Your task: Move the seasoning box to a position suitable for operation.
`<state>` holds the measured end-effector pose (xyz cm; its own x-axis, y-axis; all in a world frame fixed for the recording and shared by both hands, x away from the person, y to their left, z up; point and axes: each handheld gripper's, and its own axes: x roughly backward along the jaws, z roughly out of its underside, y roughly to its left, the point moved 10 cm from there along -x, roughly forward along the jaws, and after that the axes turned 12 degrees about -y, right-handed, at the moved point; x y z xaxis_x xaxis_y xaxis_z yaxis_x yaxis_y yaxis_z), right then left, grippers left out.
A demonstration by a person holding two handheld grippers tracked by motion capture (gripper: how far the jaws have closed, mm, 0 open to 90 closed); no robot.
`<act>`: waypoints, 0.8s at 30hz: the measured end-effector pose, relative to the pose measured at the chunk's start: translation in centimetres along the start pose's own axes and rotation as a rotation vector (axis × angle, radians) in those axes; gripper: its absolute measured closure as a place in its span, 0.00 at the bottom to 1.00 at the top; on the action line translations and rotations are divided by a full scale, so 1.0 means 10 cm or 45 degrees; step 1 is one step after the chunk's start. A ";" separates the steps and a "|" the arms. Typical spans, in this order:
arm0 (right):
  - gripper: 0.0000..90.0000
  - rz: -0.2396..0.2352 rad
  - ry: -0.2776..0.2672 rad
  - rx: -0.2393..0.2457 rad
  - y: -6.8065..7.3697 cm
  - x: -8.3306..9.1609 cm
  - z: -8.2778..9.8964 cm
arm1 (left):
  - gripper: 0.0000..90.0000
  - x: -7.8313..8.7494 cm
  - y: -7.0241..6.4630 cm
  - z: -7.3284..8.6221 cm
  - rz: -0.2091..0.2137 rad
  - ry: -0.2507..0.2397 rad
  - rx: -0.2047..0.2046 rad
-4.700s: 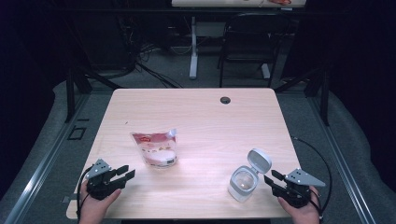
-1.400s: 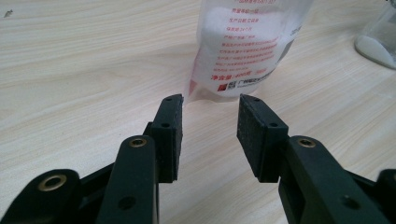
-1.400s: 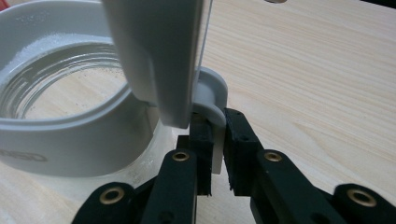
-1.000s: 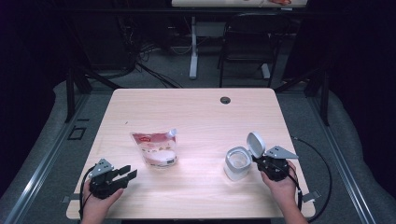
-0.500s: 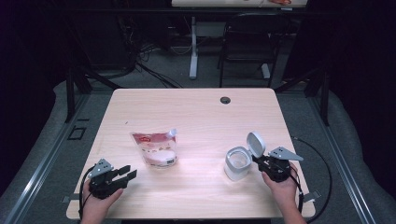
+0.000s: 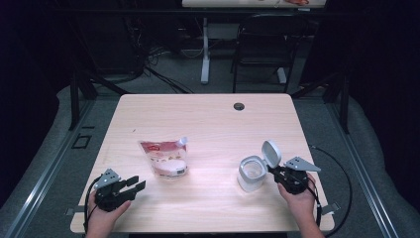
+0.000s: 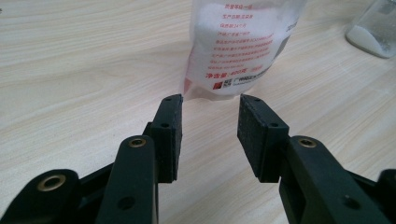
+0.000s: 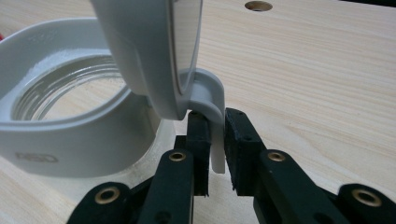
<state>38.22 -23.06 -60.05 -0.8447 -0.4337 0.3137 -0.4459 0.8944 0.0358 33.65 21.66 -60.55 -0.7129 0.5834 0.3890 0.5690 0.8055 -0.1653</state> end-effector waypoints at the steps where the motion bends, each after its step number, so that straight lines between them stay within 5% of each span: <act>1: 0.90 0.002 0.001 0.008 0.01 0.00 0.00 | 0.67 0.00 0.00 0.00 0.002 -0.002 0.000; 8: 0.91 0.004 0.022 0.052 0.05 0.06 0.01 | 0.67 0.00 -0.01 0.00 0.006 -0.003 -0.003; 24: 0.90 -0.003 0.033 0.026 0.06 0.10 0.03 | 0.66 0.01 -0.02 -0.01 0.008 -0.005 -0.004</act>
<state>37.03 -22.99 -59.97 -0.8356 -0.4329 0.3382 -0.4545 0.8906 0.0171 33.51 21.58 -60.41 -0.7109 0.5888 0.3846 0.5748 0.8015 -0.1646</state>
